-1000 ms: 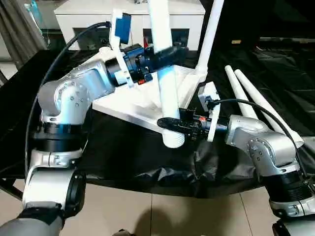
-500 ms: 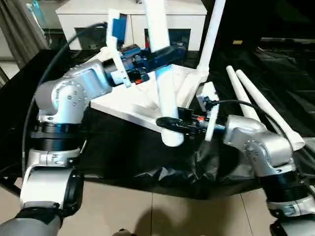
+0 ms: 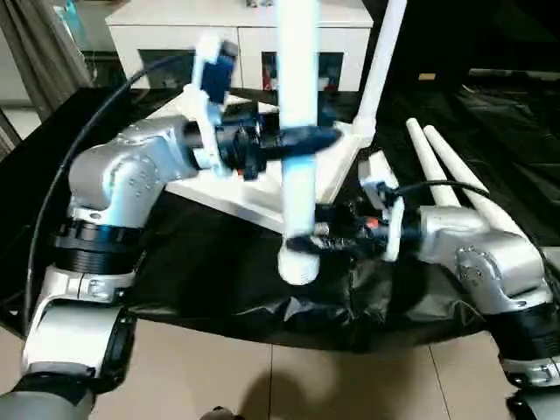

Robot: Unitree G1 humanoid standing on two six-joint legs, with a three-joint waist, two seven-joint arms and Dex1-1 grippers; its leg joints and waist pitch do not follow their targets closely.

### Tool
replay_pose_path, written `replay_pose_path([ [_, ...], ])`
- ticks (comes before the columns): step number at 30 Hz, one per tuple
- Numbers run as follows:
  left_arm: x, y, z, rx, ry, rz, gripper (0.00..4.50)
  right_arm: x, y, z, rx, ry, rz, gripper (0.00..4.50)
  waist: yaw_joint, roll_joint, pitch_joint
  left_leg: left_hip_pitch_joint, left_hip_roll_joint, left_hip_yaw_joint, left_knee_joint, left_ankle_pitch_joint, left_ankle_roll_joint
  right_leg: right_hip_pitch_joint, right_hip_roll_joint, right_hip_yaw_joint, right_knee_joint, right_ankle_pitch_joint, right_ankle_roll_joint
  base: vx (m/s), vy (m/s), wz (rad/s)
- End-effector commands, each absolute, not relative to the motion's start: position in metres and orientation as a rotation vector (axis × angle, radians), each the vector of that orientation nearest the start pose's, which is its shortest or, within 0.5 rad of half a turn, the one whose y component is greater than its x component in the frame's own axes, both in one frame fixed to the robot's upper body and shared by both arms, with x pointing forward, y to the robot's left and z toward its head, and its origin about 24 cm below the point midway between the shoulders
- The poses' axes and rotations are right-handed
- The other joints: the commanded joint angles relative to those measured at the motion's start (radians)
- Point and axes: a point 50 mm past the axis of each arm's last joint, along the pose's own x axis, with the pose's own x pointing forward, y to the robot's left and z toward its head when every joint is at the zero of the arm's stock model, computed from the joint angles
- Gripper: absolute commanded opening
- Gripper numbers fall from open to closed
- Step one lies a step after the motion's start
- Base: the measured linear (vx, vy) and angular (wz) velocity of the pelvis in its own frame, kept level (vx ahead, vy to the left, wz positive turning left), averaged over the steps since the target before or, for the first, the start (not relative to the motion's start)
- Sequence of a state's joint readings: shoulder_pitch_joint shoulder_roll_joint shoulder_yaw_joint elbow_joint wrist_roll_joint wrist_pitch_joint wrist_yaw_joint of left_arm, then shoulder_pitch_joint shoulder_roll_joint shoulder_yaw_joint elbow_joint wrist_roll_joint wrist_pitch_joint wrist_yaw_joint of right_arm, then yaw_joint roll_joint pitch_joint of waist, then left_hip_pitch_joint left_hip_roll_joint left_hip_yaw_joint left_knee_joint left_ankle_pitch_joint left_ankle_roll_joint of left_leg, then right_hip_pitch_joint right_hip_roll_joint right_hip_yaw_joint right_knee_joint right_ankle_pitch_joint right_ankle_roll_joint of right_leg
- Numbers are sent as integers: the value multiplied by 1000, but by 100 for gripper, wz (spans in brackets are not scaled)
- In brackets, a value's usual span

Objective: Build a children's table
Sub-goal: Pick table leg

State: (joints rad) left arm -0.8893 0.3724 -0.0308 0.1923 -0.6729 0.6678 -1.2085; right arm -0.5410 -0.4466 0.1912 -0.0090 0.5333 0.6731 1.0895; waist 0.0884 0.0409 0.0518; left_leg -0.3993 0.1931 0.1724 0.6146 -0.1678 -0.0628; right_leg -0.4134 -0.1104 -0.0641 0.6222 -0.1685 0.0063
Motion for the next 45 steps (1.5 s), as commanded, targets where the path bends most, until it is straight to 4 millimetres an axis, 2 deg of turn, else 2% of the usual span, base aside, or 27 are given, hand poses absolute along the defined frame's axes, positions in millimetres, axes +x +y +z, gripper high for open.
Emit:
replay_pose_path([
  [1, 322, 98, 239, -109, -94, -1579, 175, 287, -108, 138, 10, 266, 1422, 309, 0, -18, -77, 19, 16, 3, -67, -152, 34, 61, -22, 29, -61, -170, -234, 0, 0, 0],
  [6, 325, 94, 239, -100, -97, -1575, 175, 289, -105, 138, 0, 265, 1395, 309, 0, -17, -76, 21, 17, 3, -69, -175, 18, 58, -23, 30, -66, -221, -216, 0, 0, 0],
  [13, 326, 92, 238, -103, -95, -1583, 175, 291, -103, 132, -53, 272, 1363, 309, 0, -17, -77, 17, 15, 2, -69, -170, 16, 59, -22, 29, -63, -203, -217, 0, 0, 0],
  [26, 323, 89, 238, -107, -89, -1611, 175, 294, -99, 130, -52, 254, 1340, 309, 0, -14, -77, 19, 16, 2, -69, -172, 23, 59, -21, 29, -62, -185, -229, 0, 0, 0],
  [27, 323, 89, 238, -106, -89, -1611, 175, 294, -99, 130, -52, 253, 1339, 282, 0, -15, -77, 19, 16, 2, -69, -175, 22, 59, -21, 29, -61, -186, -228, 0, 0, 0],
  [31, 323, 89, 237, -108, -89, -1610, 175, 294, -100, 130, -48, 253, 1340, 262, -1, -14, -77, 20, 16, 2, -70, -183, 20, 58, -21, 29, -63, -196, -225, 0, 0, 0],
  [37, 323, 90, 237, -112, -91, -1610, 175, 294, -100, 129, -43, 252, 1337, 206, -1, -14, -77, 19, 16, 1, -69, -179, 20, 59, -21, 29, -62, -187, -226, 0, 0, 0],
  [45, 324, 91, 238, -121, -94, -1600, 175, 294, -100, 129, -40, 249, 1333, 192, -1, -15, -76, 19, 16, 2, -70, -181, 21, 58, -21, 29, -62, -191, -227, 0, 0, 0],
])
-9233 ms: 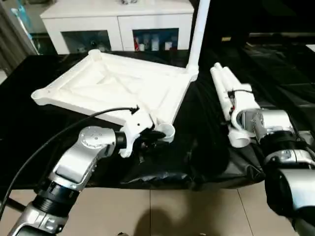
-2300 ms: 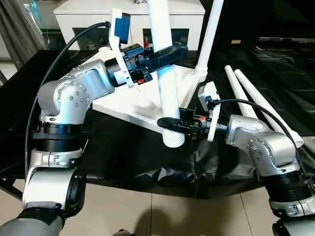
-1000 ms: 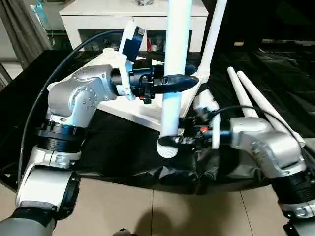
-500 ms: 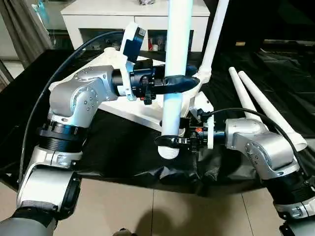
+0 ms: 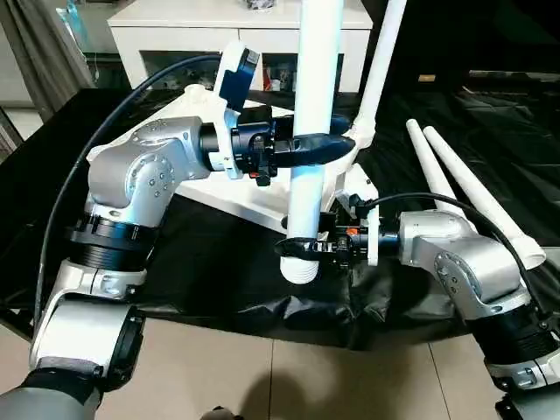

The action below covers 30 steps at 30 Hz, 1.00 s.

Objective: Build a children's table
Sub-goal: Pick table leg

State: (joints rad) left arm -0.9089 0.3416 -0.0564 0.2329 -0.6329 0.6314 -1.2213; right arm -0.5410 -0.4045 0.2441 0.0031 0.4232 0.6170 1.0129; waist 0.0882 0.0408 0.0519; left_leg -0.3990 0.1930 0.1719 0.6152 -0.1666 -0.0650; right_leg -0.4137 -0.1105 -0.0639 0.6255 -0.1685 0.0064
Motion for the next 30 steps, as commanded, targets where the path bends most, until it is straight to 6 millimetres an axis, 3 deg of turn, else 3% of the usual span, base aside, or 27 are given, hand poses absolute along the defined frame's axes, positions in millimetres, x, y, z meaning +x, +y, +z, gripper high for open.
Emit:
replay_pose_path([
  [1, 325, 91, 239, -123, -97, -1591, 175, 295, -100, 129, -39, 247, 1331, 191, -1, -14, -77, 19, 16, 2, -70, -183, 22, 58, -21, 29, -66, -194, -226, 0, 0, 0],
  [3, 328, 92, 239, -113, -99, -1550, 175, 295, -100, 129, -38, 243, 1329, 191, -1, -14, -77, 19, 16, 2, -71, -181, 22, 58, -20, 29, -65, -190, -226, 0, 0, 0],
  [4, 330, 93, 240, -125, -94, -1526, 231, 295, -100, 130, -37, 240, 1326, 191, -1, -11, -77, 19, 16, 1, -70, -181, 21, 59, -21, 29, -65, -188, -226, 0, 0, 0],
  [18, 337, 97, 242, -269, -60, -1524, 352, 294, -107, 140, -1, 178, 1279, 188, 0, -7, -78, 20, 13, 2, -69, -183, 24, 60, -19, 28, -65, -158, -241, 0, 0, 0],
  [21, 345, 100, 244, -304, -105, -1468, 370, 294, -108, 144, 7, 158, 1267, 188, 0, -3, -78, 20, 13, 0, -70, -195, 20, 61, -19, 27, -66, -162, -242, 0, 0, 0],
  [25, 365, 120, 246, -464, -177, -1311, 377, 293, -118, 150, 9, 137, 1226, 188, 2, -7, -77, 20, 11, 0, -70, -213, 17, 63, -21, 26, -73, -198, -231, 0, 0, 0],
  [27, 369, 130, 245, -505, -189, -1273, 377, 293, -125, 151, 8, 134, 1198, 187, 1, 2, -77, 20, 9, -1, -70, -215, 12, 63, -19, 25, -74, -196, -224, 0, 0, 0],
  [28, 369, 130, 245, -505, -189, -1273, 377, 293, -125, 151, 8, 134, 1198, 187, 0, -1, -77, 19, 8, -1, -70, -213, 14, 64, -18, 25, -75, -193, -221, 0, 0, 0],
  [30, 373, 137, 235, -437, -155, -1233, 377, 291, -135, 150, 6, 142, 1166, 186, 1, 4, -78, 20, 10, -3, -71, -212, 17, 64, -18, 25, -76, -182, -218, 0, 0, 0],
])
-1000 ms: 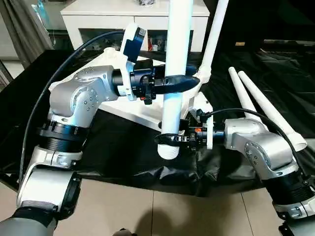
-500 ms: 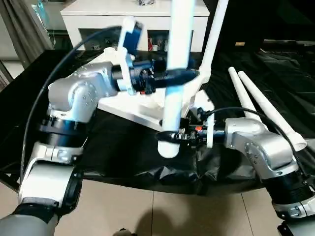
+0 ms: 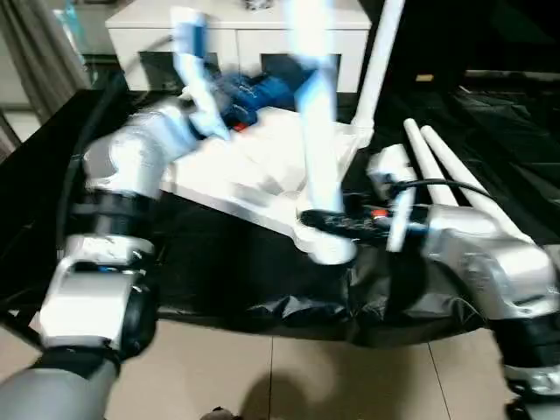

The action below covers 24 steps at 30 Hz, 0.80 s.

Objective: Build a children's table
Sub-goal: Pick table leg

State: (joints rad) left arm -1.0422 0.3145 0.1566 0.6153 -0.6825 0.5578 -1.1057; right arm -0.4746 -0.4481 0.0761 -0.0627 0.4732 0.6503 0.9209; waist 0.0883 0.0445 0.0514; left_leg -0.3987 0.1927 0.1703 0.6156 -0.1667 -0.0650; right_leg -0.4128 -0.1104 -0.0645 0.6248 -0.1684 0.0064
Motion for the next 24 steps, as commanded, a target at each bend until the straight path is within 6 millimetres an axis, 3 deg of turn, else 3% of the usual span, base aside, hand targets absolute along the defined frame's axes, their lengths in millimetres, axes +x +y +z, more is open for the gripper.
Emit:
replay_pose_path([
  [1, 374, 139, 227, -360, -123, -1217, 377, 290, -140, 149, 3, 148, 1150, 186, 1, 1, -79, 21, 11, -2, -71, -209, 17, 64, -18, 26, -71, -163, -222, 0, 0, 0],
  [2, 376, 139, 216, -236, -64, -1186, 377, 290, -144, 148, 0, 154, 1128, 186, 1, 1, -80, 19, 12, -3, -72, -204, 22, 64, -18, 26, -75, -156, -216, 0, 0, 0],
  [3, 378, 139, 193, 32, 59, -1144, 377, 290, -153, 146, -9, 168, 1082, 186, 1, 1, -80, 20, 16, -6, -75, -201, 20, 66, -20, 26, -76, -149, -210, 0, 0, 0],
  [6, 380, 137, 178, 167, 131, -1129, 377, 290, -160, 144, -2, 171, 1032, 186, 0, 3, -80, 22, 16, -5, -75, -199, 10, 64, -21, 27, -74, -138, -202, 0, 0, 0],
  [7, 380, 136, 178, 150, 124, -1131, 377, 290, -160, 144, 0, 171, 1027, 186, 0, 4, -82, 25, 17, -3, -74, -204, 8, 61, -21, 27, -71, -128, -217, 0, 0, 0],
  [8, 382, 133, 179, 101, 102, -1135, 377, 290, -161, 144, 5, 170, 1015, 186, -3, 14, -80, 23, 15, -2, -75, -214, 9, 64, -20, 25, -72, -121, -225, 0, 0, 0],
  [9, 383, 128, 184, 35, 62, -1138, 377, 289, -161, 143, 9, 170, 1012, 186, -1, 17, -85, 22, 14, -4, -72, -203, 12, 68, -23, 24, -67, -106, -239, 0, 0, 0],
  [13, 386, 115, 200, -135, -35, -1138, 377, 287, -153, 141, 17, 167, 1018, 186, 1, 18, -85, 21, 15, -2, -70, -201, 25, 67, -26, 24, -65, -74, -278, 0, 0, 0],
  [18, 387, 103, 213, -105, -83, -1148, 377, 289, -145, 138, 15, 165, 1006, 186, -3, 10, -79, 19, 13, -1, -72, -228, 27, 66, -26, 23, -78, -172, -246, 0, 0, 0],
  [20, 385, 100, 219, -107, -99, -1166, 377, 291, -145, 135, 6, 175, 990, 186, -4, 13, -79, 20, 14, -2, -72, -227, 24, 65, -26, 23, -78, -188, -238, 0, 0, 0],
  [22, 382, 95, 229, -108, -125, -1194, 377, 294, -145, 131, -13, 189, 962, 186, -3, 7, -80, 20, 17, -2, -73, -215, 23, 64, -27, 24, -75, -182, -237, 0, 0, 0],
  [24, 378, 90, 237, -109, -140, -1217, 377, 297, -145, 129, -24, 196, 941, 186, -4, 11, -80, 20, 18, -2, -73, -209, 23, 62, -27, 24, -75, -174, -242, 0, 0, 0],
])
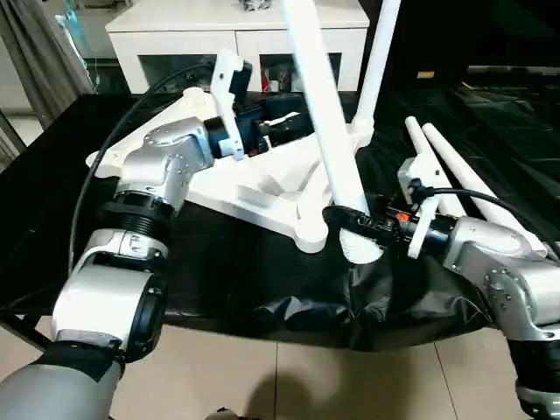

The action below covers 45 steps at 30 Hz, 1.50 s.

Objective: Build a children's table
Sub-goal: Pick table leg, then insert table leg to table base

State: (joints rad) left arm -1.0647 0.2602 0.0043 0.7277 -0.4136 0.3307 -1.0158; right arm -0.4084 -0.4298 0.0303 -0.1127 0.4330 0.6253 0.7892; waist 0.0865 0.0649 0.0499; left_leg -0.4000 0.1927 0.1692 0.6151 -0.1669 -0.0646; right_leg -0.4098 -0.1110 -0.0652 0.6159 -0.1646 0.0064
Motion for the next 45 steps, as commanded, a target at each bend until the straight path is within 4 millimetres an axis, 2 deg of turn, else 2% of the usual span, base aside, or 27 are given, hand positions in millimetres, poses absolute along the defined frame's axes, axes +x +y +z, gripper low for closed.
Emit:
replay_pose_path([
  [1, 377, 89, 239, -110, -144, -1223, 377, 298, -144, 128, -26, 198, 936, 186, -2, -15, -77, 21, 17, 0, -73, -212, 26, 59, -26, 25, -68, -182, -241, 0, 0, 0],
  [2, 374, 85, 243, -105, -155, -1241, 377, 299, -143, 127, -28, 200, 929, 186, -1, -14, -77, 21, 17, 0, -73, -208, 27, 59, -26, 25, -66, -183, -243, 0, 0, 0],
  [4, 370, 78, 246, -94, -166, -1265, 377, 301, -141, 126, -29, 200, 926, 186, -1, -17, -77, 18, 16, 2, -71, -195, 34, 60, -26, 26, -66, -179, -240, 0, 0, 0],
  [10, 363, 61, 244, -90, -157, -1293, 377, 302, -135, 123, -35, 201, 938, 186, 0, -17, -77, 18, 15, 2, -70, -185, 43, 59, -25, 25, -68, -180, -236, 0, 0, 0],
  [14, 362, 61, 244, -89, -153, -1287, 377, 302, -133, 123, -39, 200, 941, 186, -2, -17, -77, 17, 15, 2, -71, -186, 43, 60, -25, 26, -69, -184, -227, 0, 0, 0],
  [19, 369, 70, 236, -33, -123, -1216, 377, 303, -134, 122, -47, 199, 942, 186, -7, -18, -75, 16, 12, 1, -72, -201, 42, 59, -22, 24, -75, -219, -211, 0, 0, 0],
  [20, 377, 80, 228, 68, -102, -1137, 377, 303, -135, 123, -51, 194, 939, 186, -6, -16, -76, 17, 13, 0, -72, -205, 41, 58, -22, 24, -77, -225, -208, 0, 0, 0],
  [21, 381, 86, 224, 110, -88, -1102, 377, 304, -137, 125, -51, 190, 937, 186, -8, -17, -74, 16, 11, 0, -74, -217, 40, 58, -19, 24, -81, -245, -188, 0, 0, 0],
  [23, 387, 98, 218, 180, -68, -1048, 377, 304, -139, 127, -50, 184, 937, 186, -9, -16, -75, 18, 11, -1, -75, -218, 32, 58, -19, 25, -80, -244, -174, 0, 0, 0],
  [26, 393, 115, 208, 344, -21, -982, 377, 304, -145, 129, -51, 177, 935, 186, -12, -13, -78, 18, 13, -4, -77, -216, 24, 59, -20, 25, -76, -213, -175, 0, 0, 0],
  [28, 392, 124, 195, 489, 40, -1000, 377, 304, -150, 130, -56, 172, 920, 186, -13, -13, -79, 17, 14, -5, -77, -210, 24, 60, -20, 25, -72, -189, -178, 0, 0, 0],
  [30, 391, 125, 189, 530, 67, -1022, 377, 305, -152, 131, -56, 170, 913, 186, -12, -11, -80, 19, 16, -3, -77, -192, 24, 59, -22, 26, -68, -147, -203, 0, 0, 0],
  [31, 388, 125, 173, 629, 141, -1098, 377, 307, -158, 133, -52, 161, 883, 186, -10, -16, -81, 21, 16, -1, -75, -186, 27, 57, -23, 27, -68, -136, -212, 0, 0, 0],
  [32, 386, 123, 164, 679, 175, -1151, 377, 308, -160, 134, -50, 158, 874, 186, -7, -16, -79, 18, 15, 0, -76, -179, 39, 58, -24, 28, -72, -142, -213, 0, 0, 0],
  [33, 383, 121, 154, 721, 227, -1212, 377, 308, -163, 134, -52, 158, 866, 186, -1, -14, -82, 21, 16, 1, -73, -172, 35, 57, -25, 29, -65, -127, -220, 0, 0, 0],
  [37, 376, 119, 129, 839, 373, -1327, 377, 307, -168, 134, -62, 164, 857, 186, 1, -14, -83, 19, 17, 1, -73, -160, 41, 62, -28, 29, -60, -81, -241, 0, 0, 0],
  [38, 374, 119, 116, 904, 447, -1362, 377, 306, -170, 135, -67, 165, 853, 186, -3, -6, -81, 20, 14, 2, -73, -180, 41, 59, -26, 28, -71, -99, -238, 0, 0, 0],
  [39, 374, 119, 116, 907, 449, -1363, 377, 306, -170, 135, -67, 165, 853, 186, -2, -10, -82, 22, 15, 2, -73, -194, 34, 63, -28, 29, -68, -110, -237, 0, 0, 0],
  [40, 374, 119, 114, 918, 457, -1363, 377, 306, -170, 135, -68, 165, 852, 186, -1, -10, -82, 20, 15, 2, -73, -195, 34, 64, -30, 30, -68, -113, -238, 0, 0, 0],
  [41, 375, 118, 112, 940, 459, -1343, 377, 306, -171, 136, -69, 165, 852, 186, 1, 1, -83, 23, 17, 0, -73, -197, 31, 63, -32, 29, -66, -115, -243, 0, 0, 0],
  [42, 380, 116, 111, 1016, 438, -1269, 377, 304, -171, 136, -70, 165, 851, 186, -4, 3, -81, 23, 16, 0, -72, -216, 30, 61, -27, 28, -70, -117, -242, 0, 0, 0],
  [43, 382, 115, 110, 1038, 430, -1249, 377, 304, -171, 136, -70, 165, 850, 186, -5, -2, -82, 24, 17, -1, -73, -226, 26, 64, -28, 27, -71, -122, -238, 0, 0, 0],
  [45, 385, 115, 110, 1073, 422, -1193, 377, 303, -170, 136, -70, 166, 850, 186, -4, -3, -82, 23, 16, -3, -74, -227, 26, 66, -28, 26, -72, -137, -234, 0, 0, 0],
])
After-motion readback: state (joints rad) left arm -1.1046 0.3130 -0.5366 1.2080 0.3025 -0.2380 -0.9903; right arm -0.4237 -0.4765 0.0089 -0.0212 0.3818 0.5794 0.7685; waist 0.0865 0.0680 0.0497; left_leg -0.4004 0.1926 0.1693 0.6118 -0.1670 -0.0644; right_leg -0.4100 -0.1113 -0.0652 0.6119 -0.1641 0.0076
